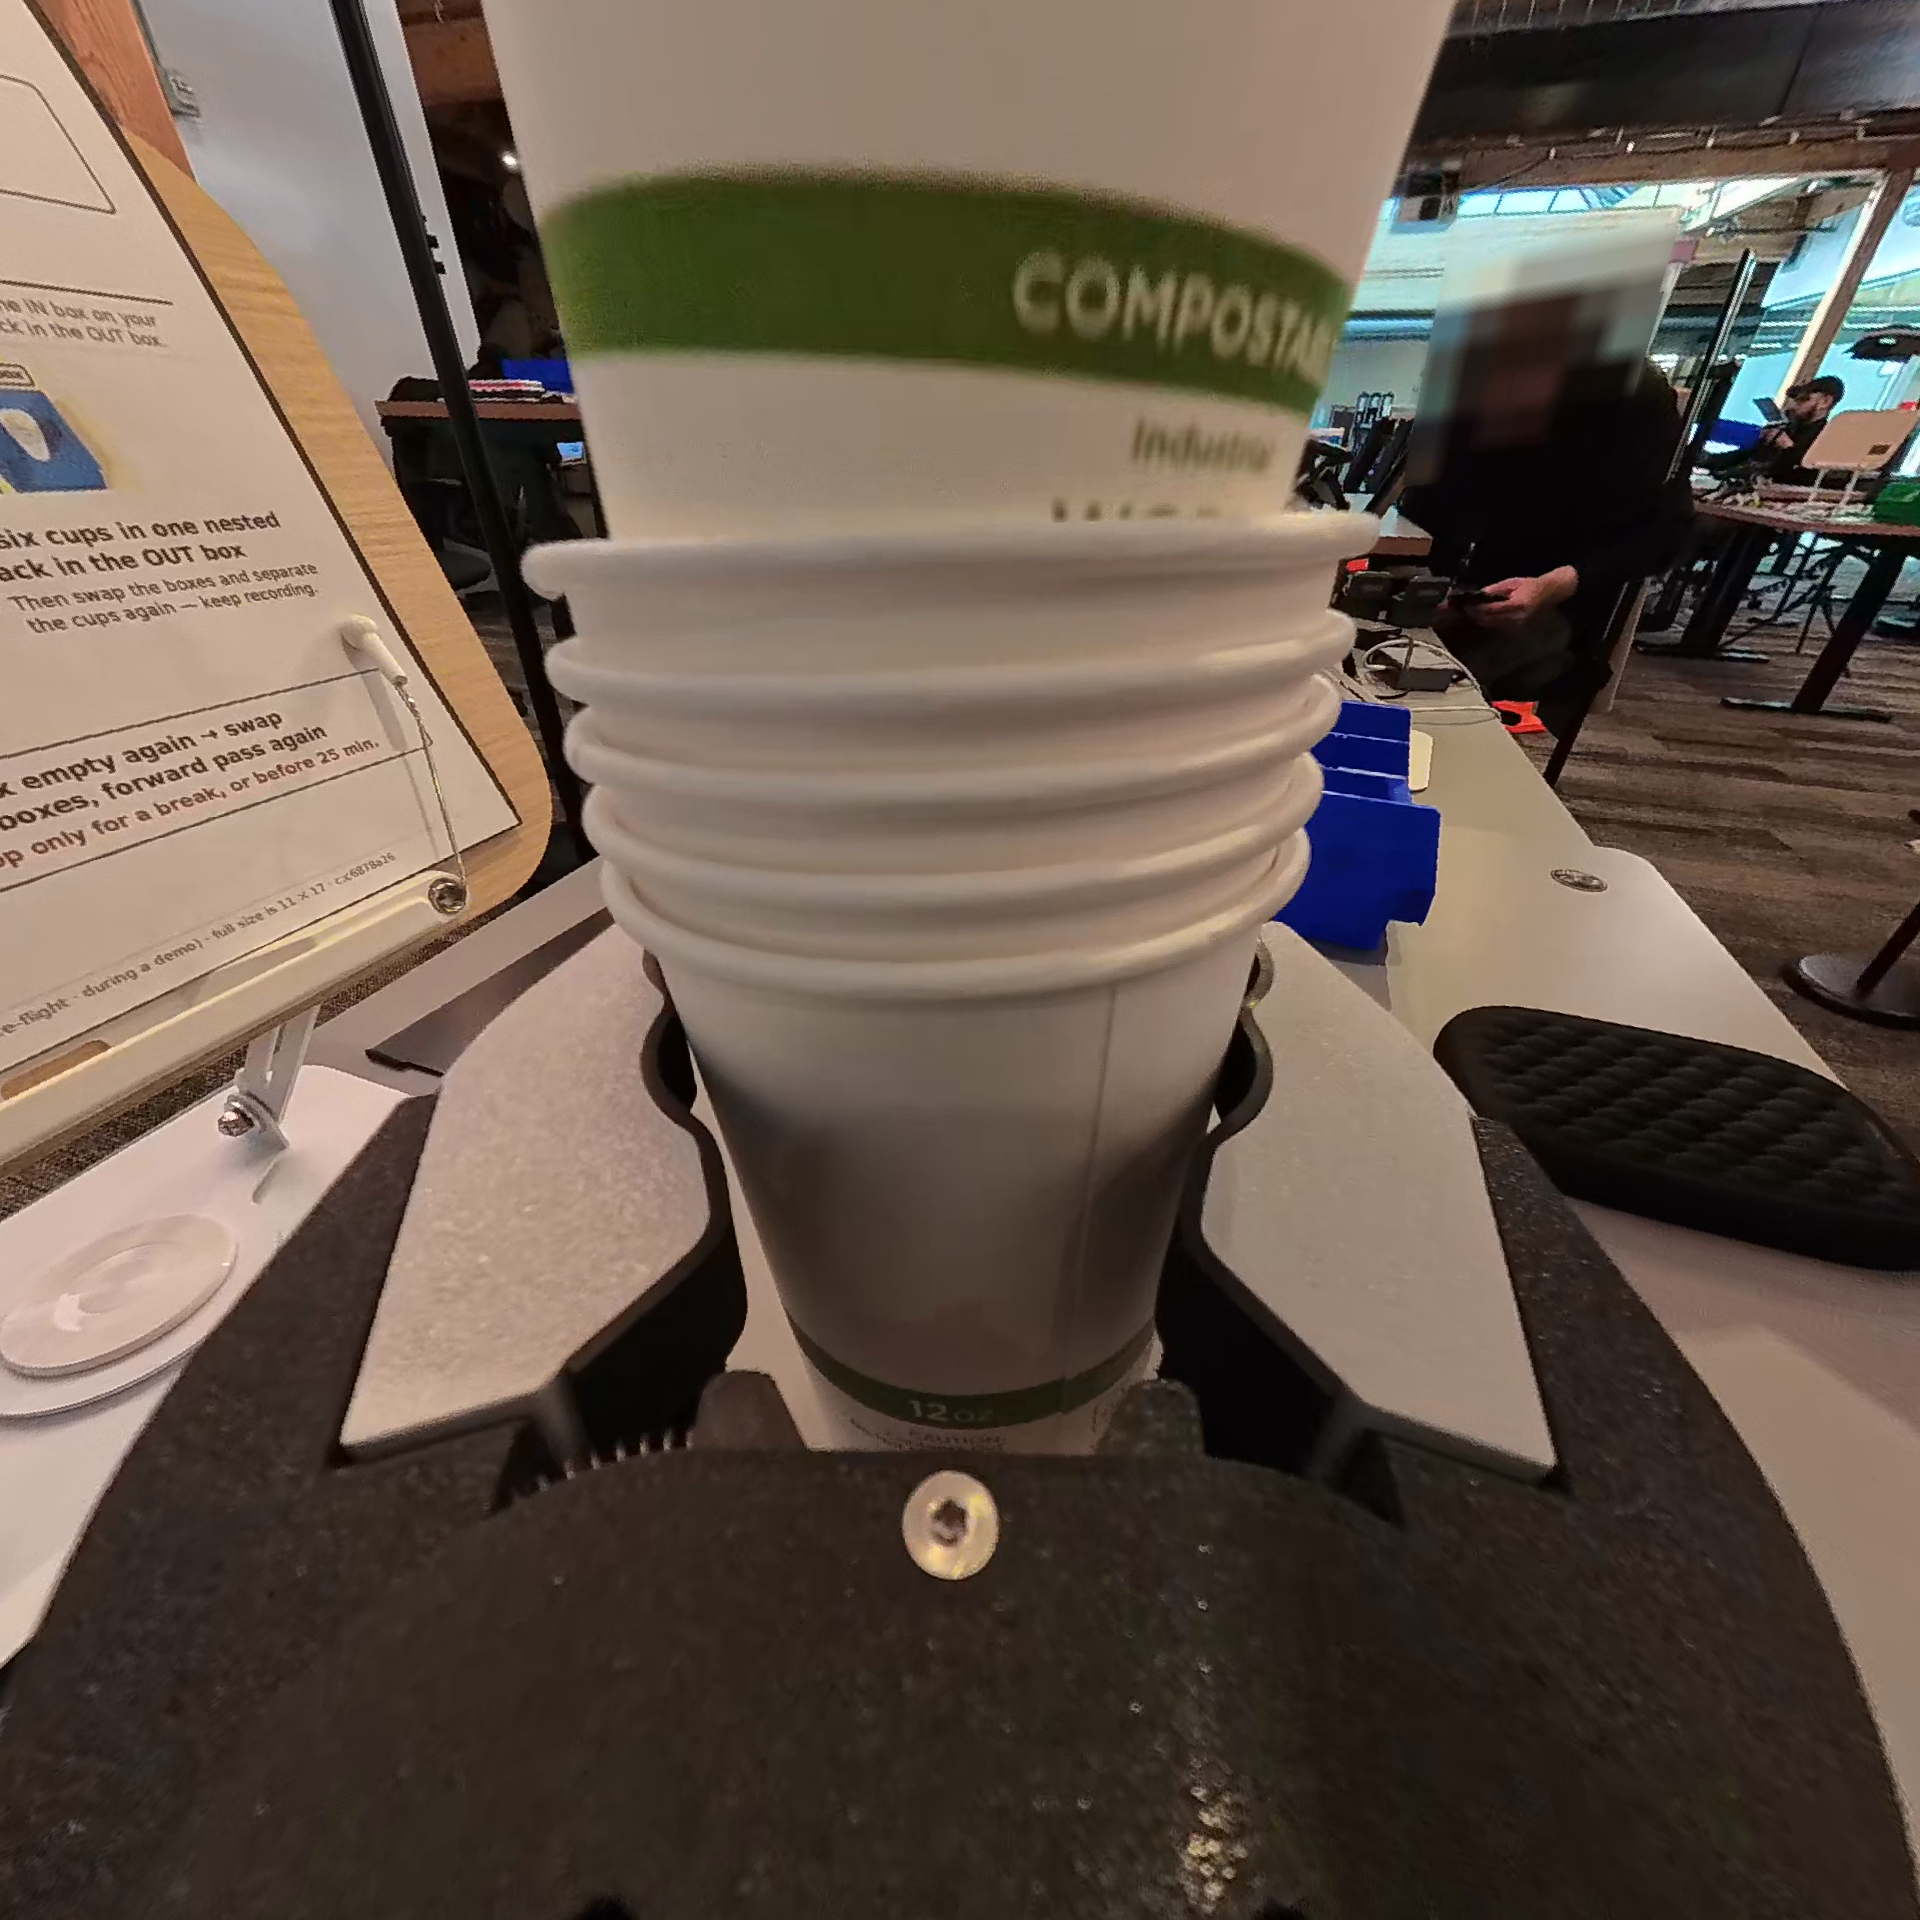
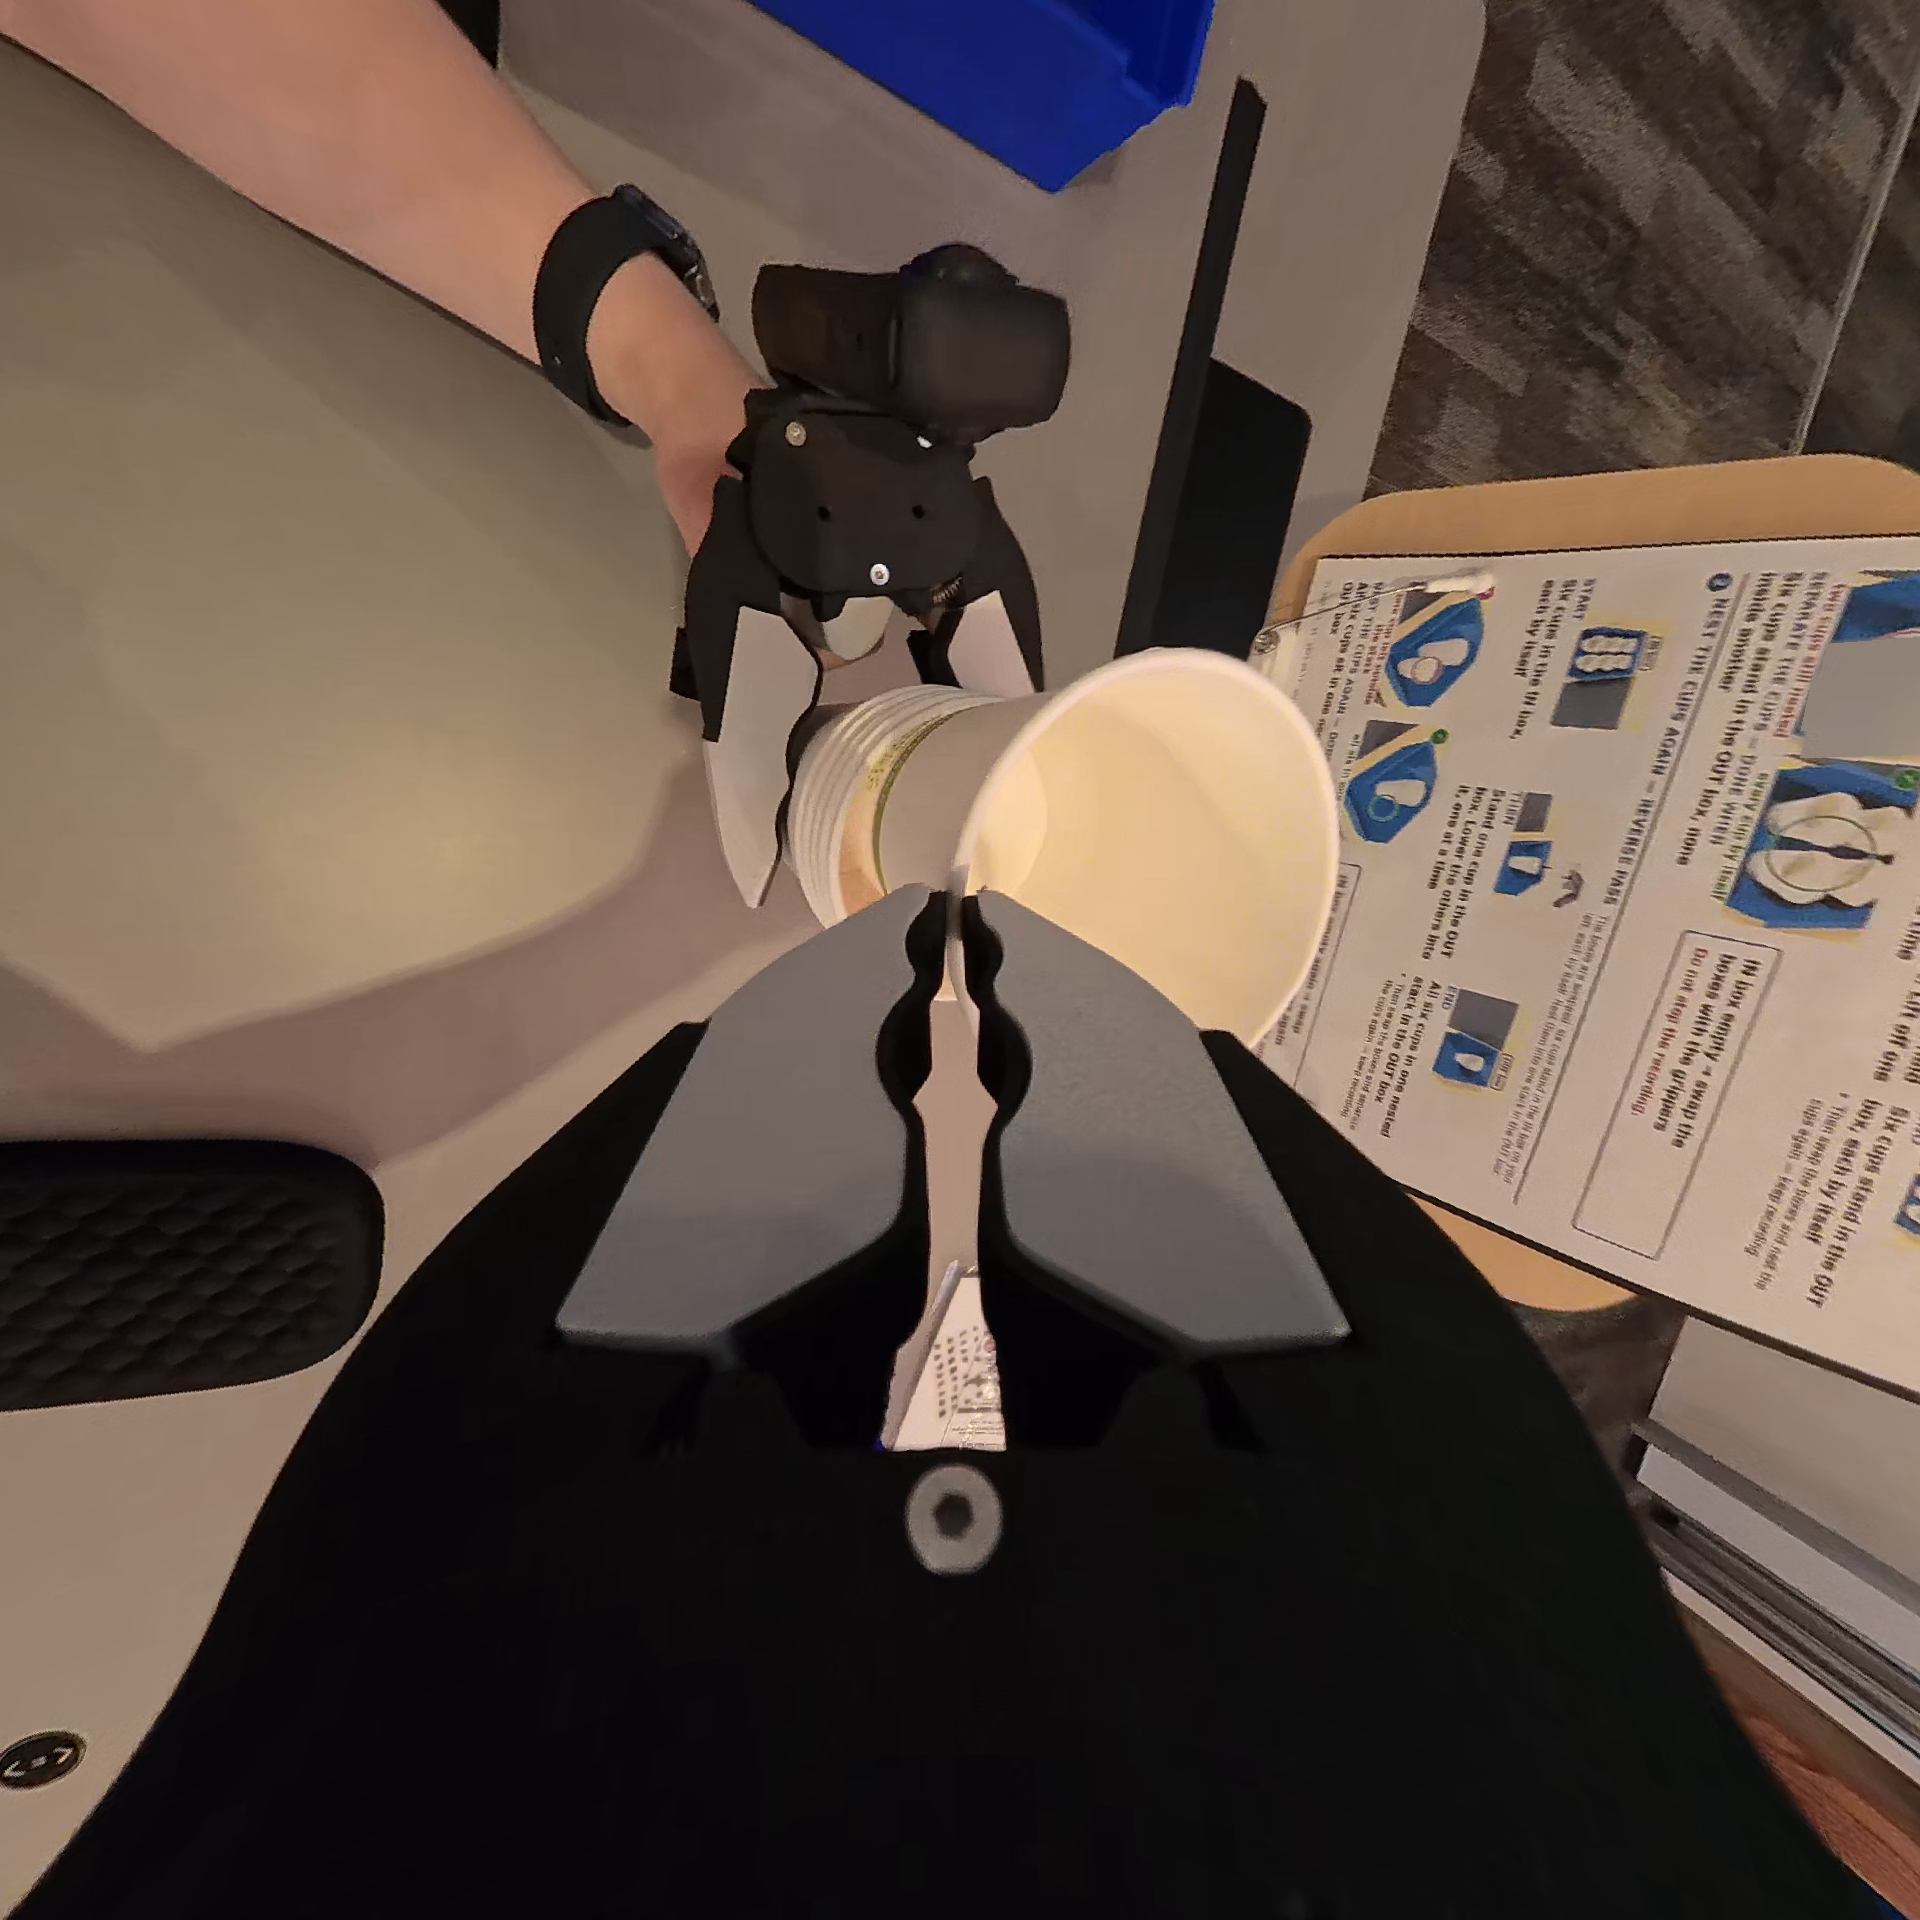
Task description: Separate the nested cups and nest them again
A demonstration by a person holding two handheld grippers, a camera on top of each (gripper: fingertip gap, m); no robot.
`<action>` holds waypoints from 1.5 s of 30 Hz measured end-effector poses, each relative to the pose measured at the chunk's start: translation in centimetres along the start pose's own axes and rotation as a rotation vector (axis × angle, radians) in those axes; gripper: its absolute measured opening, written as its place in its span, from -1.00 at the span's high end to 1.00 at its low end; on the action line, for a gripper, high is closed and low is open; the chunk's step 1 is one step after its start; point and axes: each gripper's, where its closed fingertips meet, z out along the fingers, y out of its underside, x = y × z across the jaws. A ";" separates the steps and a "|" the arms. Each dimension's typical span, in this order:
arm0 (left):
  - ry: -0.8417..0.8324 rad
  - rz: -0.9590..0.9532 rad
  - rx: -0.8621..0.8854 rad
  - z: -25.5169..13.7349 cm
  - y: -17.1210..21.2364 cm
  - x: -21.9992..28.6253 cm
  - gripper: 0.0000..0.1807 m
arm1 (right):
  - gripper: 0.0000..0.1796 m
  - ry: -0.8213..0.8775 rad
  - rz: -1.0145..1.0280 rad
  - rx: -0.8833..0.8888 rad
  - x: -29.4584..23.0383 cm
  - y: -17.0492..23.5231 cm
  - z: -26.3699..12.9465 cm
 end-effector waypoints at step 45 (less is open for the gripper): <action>0.097 -0.026 0.043 0.1 -1.0 2.0 -0.10 | 0.97 0.224 0.823 -0.216 -5.5 34.1 -9.1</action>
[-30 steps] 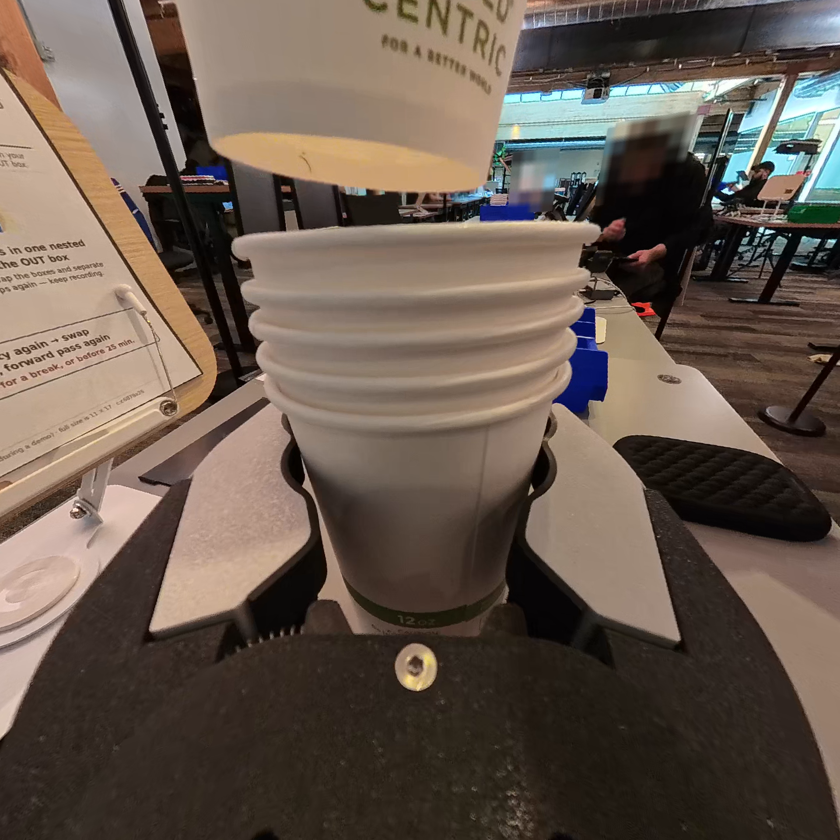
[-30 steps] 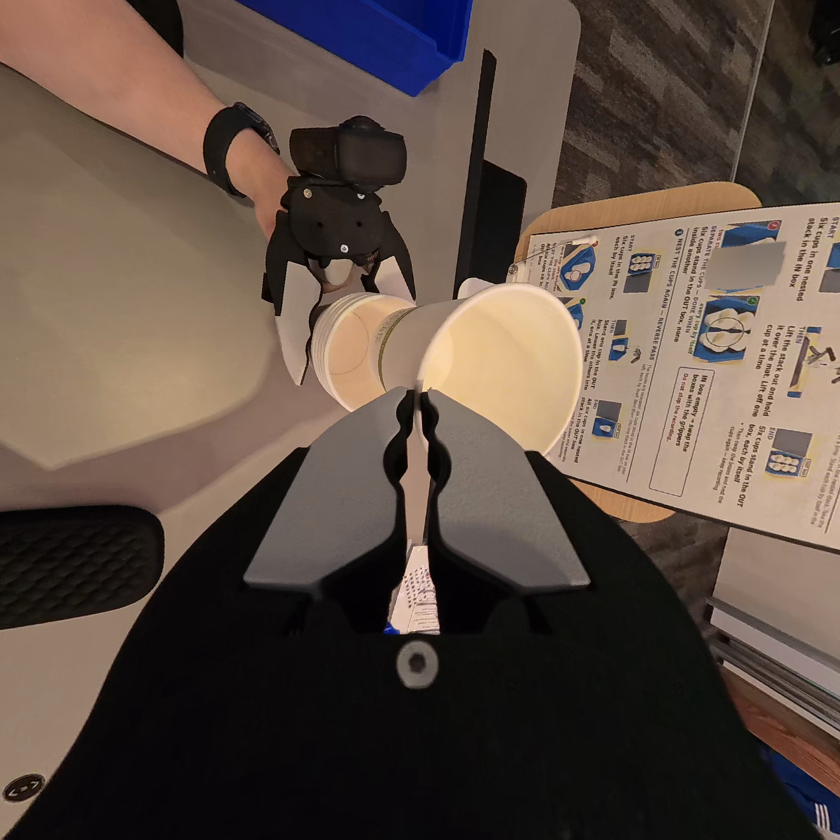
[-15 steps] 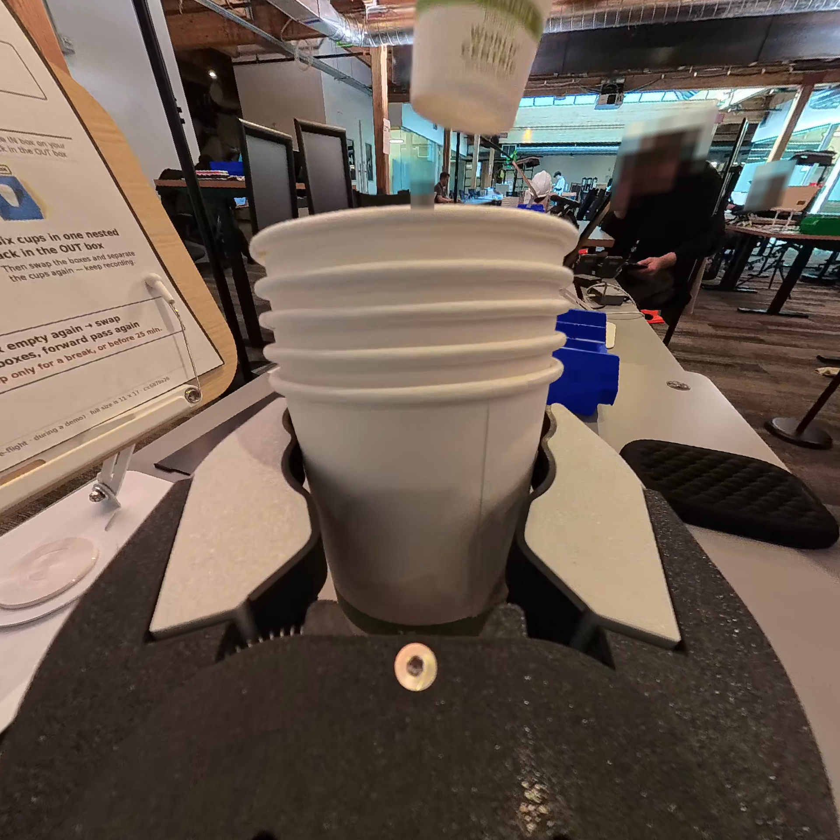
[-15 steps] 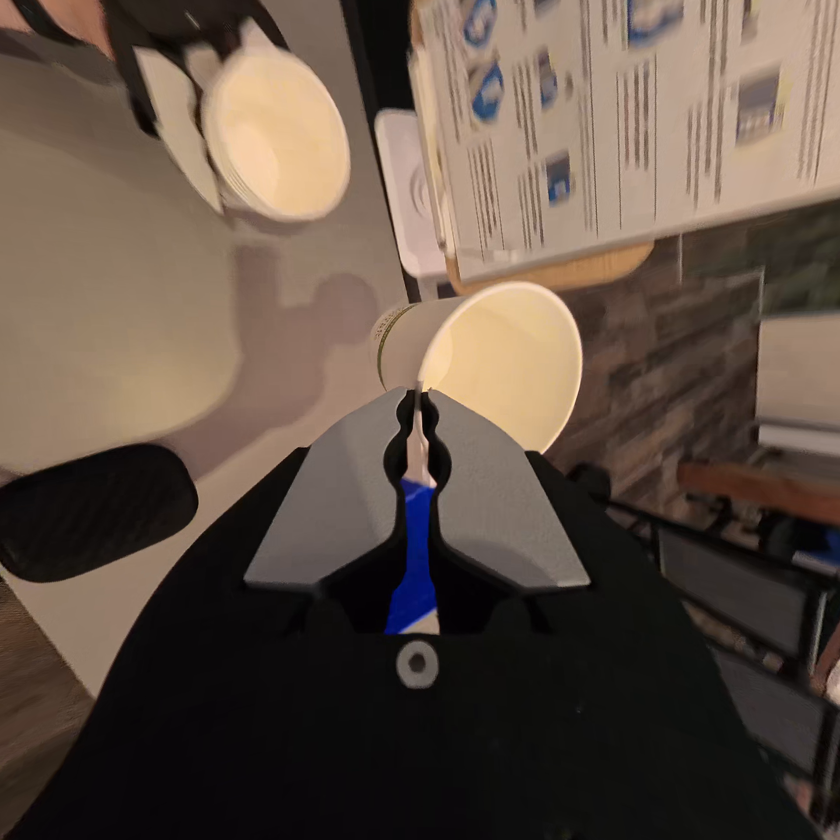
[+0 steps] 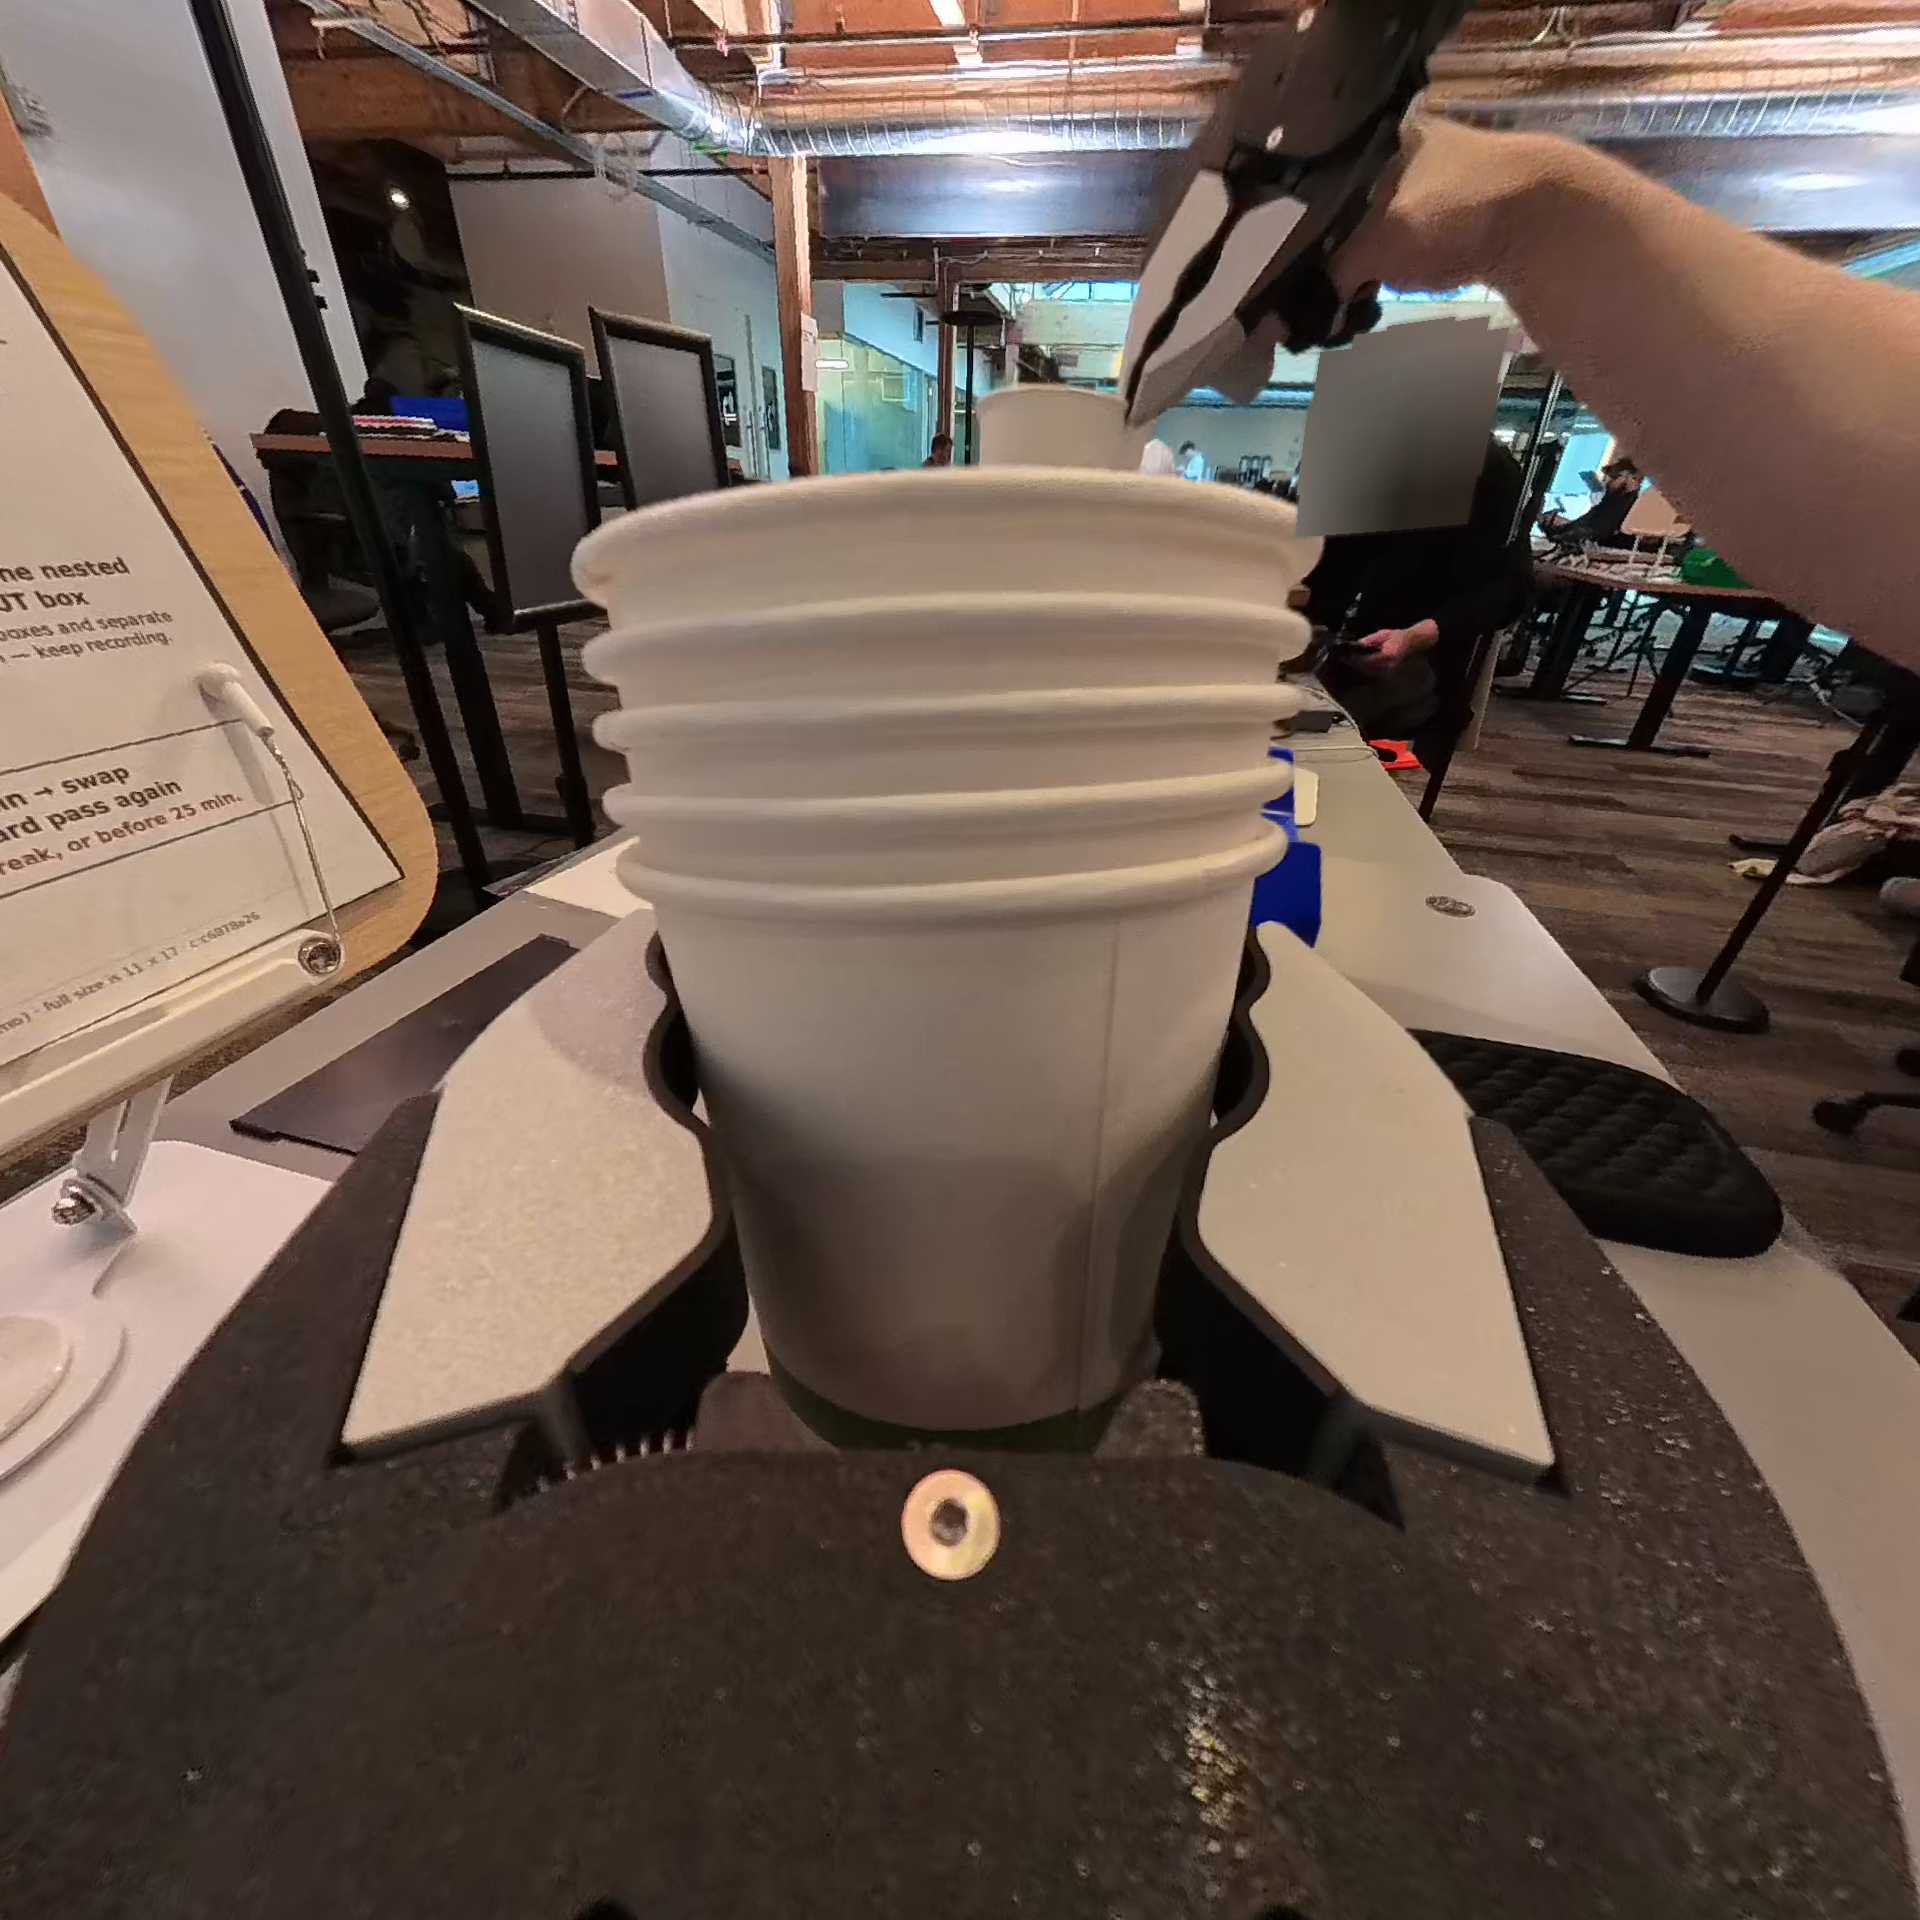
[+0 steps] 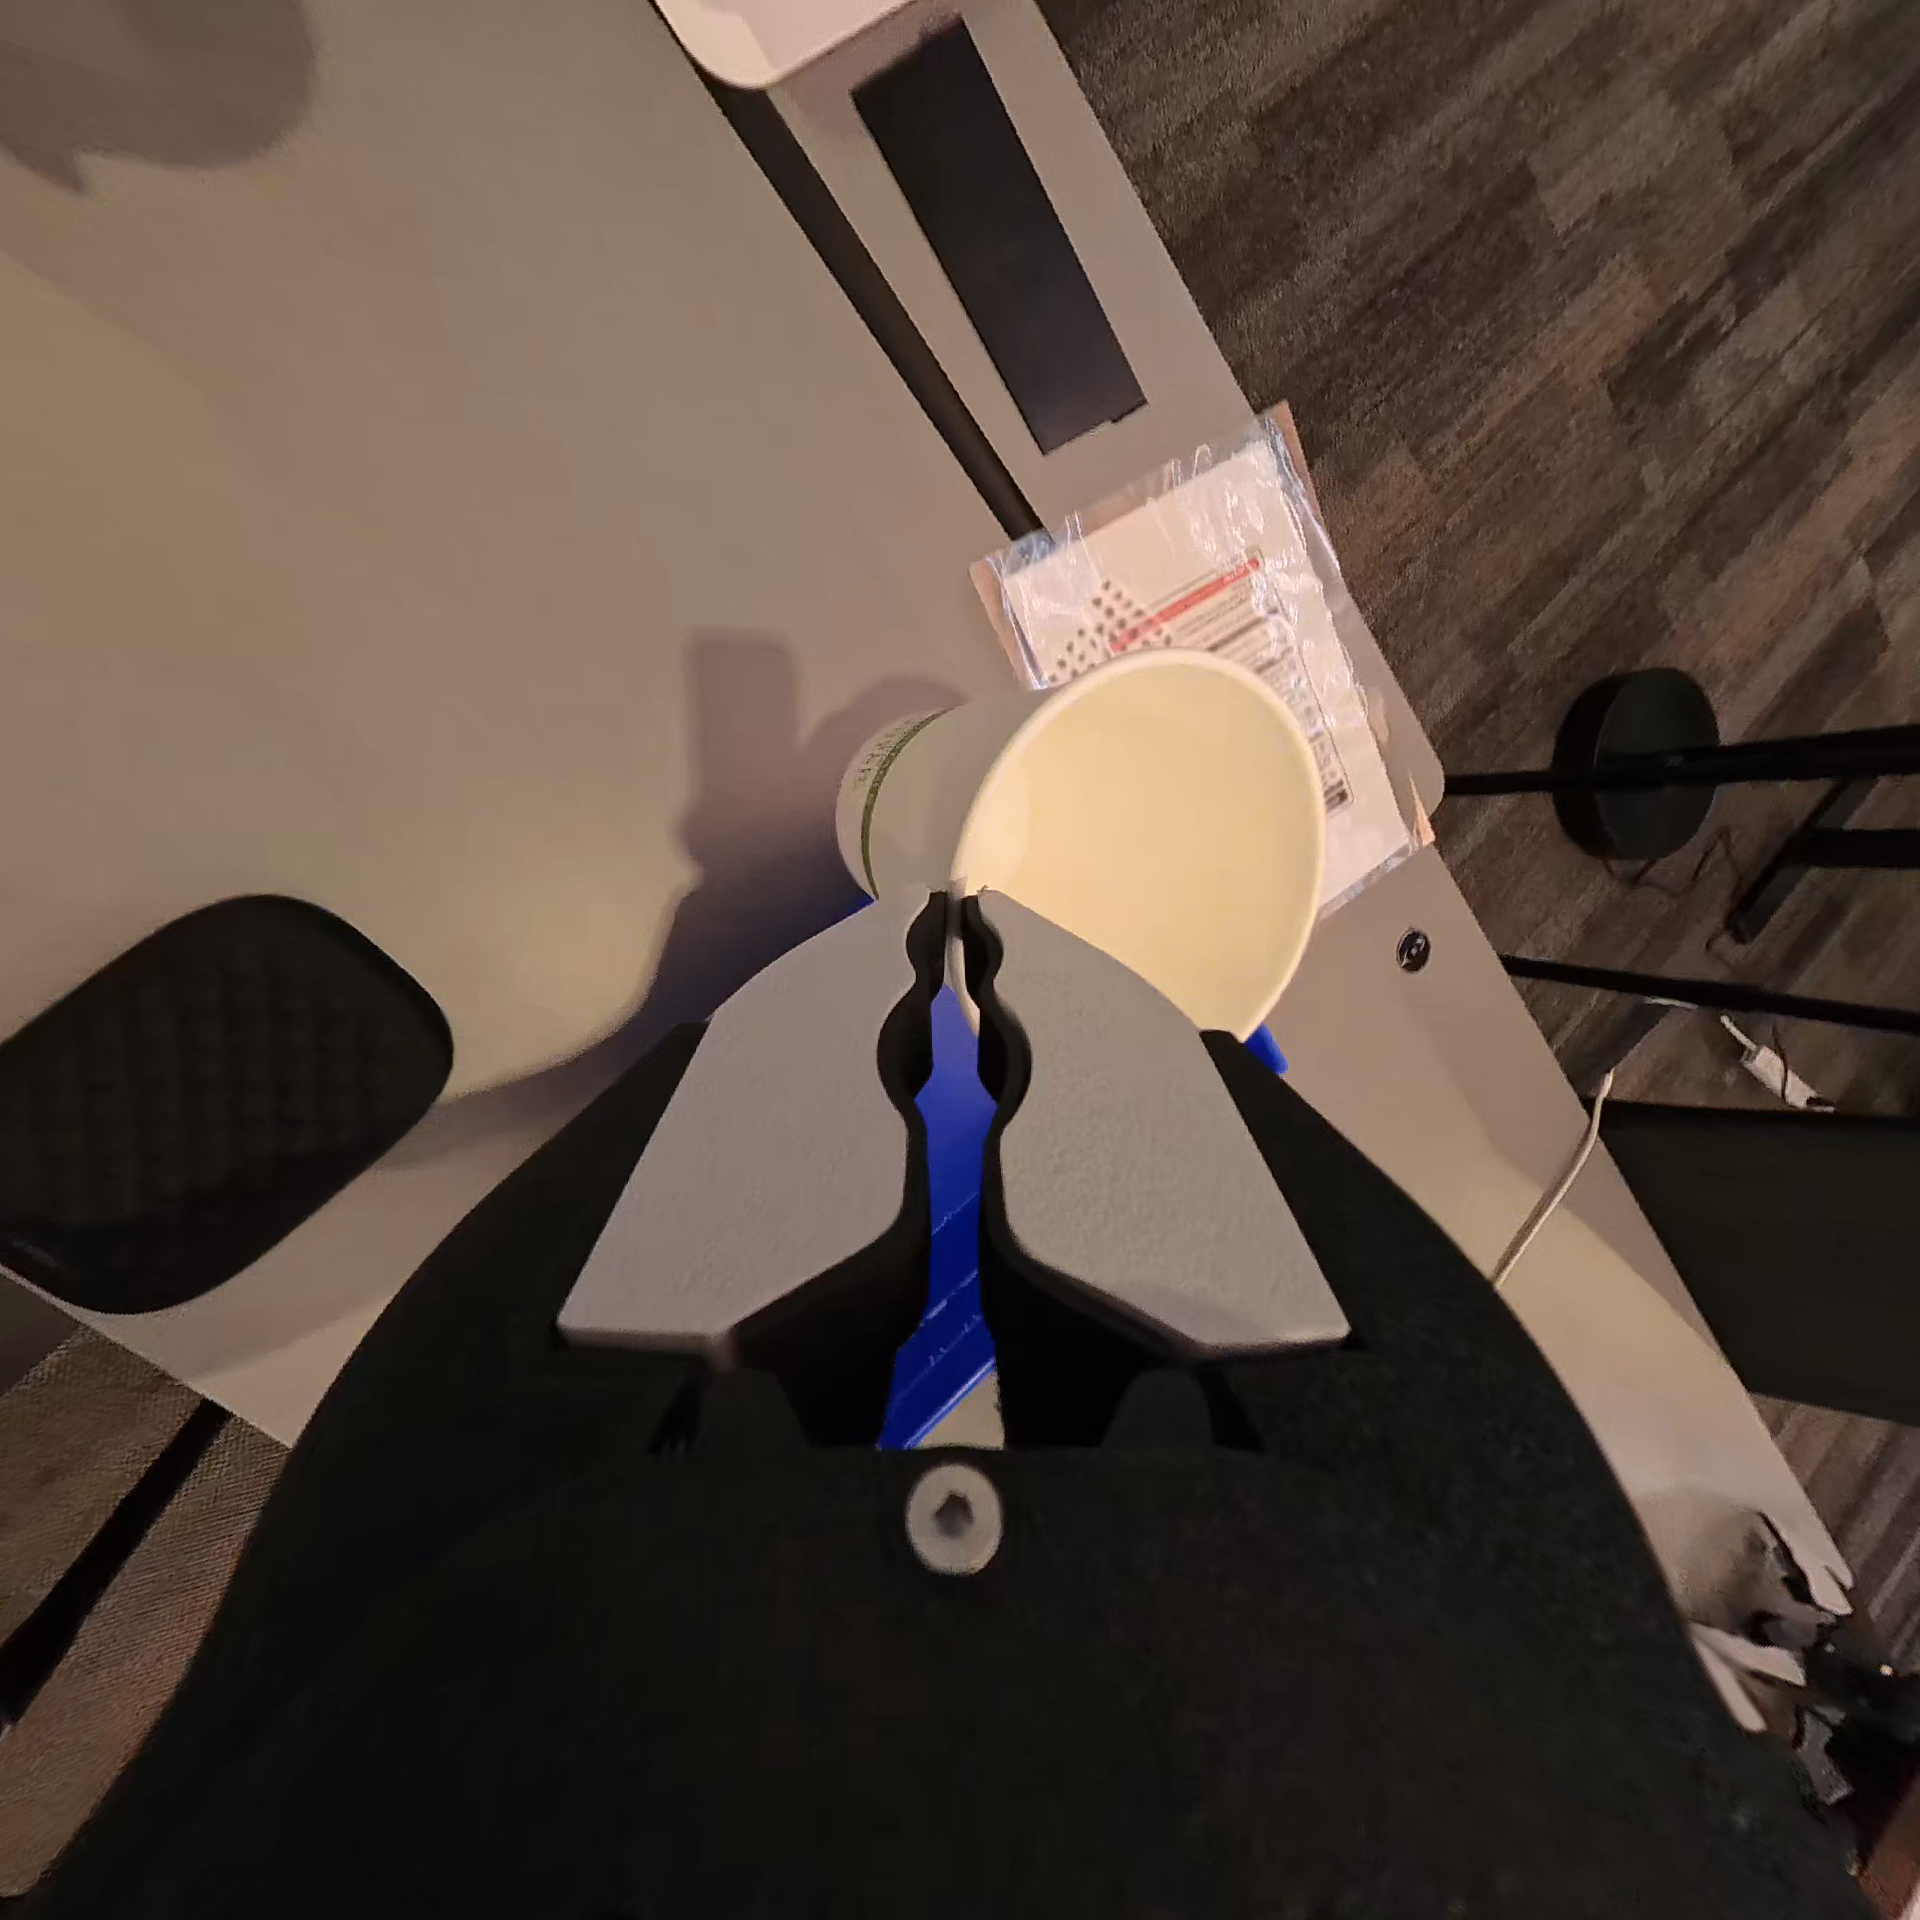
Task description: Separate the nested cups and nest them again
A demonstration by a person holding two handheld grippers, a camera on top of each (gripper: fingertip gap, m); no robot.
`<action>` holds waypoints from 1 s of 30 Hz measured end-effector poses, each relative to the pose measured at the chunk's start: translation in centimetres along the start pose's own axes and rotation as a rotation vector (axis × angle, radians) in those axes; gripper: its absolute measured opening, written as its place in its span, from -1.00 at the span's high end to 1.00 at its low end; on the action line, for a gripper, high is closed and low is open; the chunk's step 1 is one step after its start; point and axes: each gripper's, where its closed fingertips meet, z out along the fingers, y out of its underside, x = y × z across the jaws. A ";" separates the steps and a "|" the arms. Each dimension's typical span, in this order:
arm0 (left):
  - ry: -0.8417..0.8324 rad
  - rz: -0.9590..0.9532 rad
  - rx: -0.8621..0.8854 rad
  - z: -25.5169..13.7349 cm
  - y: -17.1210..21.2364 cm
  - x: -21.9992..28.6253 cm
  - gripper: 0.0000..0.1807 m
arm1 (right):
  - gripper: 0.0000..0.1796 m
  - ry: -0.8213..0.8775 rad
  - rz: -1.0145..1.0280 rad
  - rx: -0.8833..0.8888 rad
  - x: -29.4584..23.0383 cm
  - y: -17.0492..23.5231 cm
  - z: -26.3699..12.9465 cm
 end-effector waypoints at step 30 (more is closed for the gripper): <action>0.034 -0.022 0.034 -1.1 -2.2 0.7 -0.10 | 0.97 0.142 0.326 -0.319 6.4 18.1 16.3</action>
